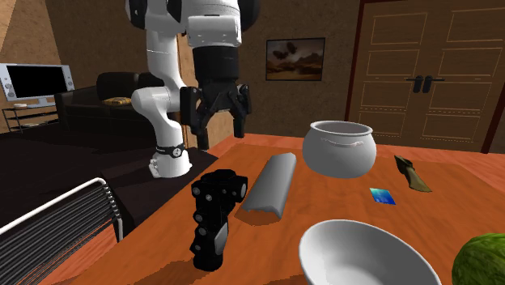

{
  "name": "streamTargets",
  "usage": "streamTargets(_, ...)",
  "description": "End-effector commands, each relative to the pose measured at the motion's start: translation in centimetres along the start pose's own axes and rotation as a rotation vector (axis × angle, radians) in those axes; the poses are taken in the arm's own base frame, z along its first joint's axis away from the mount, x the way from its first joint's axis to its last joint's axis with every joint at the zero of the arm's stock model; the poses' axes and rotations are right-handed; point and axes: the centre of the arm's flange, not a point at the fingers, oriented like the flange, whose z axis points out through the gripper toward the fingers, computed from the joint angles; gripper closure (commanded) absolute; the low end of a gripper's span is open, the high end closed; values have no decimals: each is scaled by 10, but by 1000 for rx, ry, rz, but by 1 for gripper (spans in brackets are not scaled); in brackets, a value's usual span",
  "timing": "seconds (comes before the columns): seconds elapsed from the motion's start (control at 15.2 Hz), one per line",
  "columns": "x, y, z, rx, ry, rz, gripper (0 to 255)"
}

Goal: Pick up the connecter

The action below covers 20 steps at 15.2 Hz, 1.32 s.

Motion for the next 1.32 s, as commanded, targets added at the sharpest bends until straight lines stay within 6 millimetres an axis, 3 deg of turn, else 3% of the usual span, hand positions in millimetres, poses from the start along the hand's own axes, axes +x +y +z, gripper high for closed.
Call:
streamTargets(0.0,20,14,13,-4,-2,-4,0)
streamTargets(0.26,57,41,31,-10,-5,-10,0)
streamTargets(0.86,54,41,71,-10,-5,-10,0)
streamTargets(0.92,54,40,71,-10,-5,-10,255)
streamTargets(1.25,55,40,71,-10,-5,-10,255)
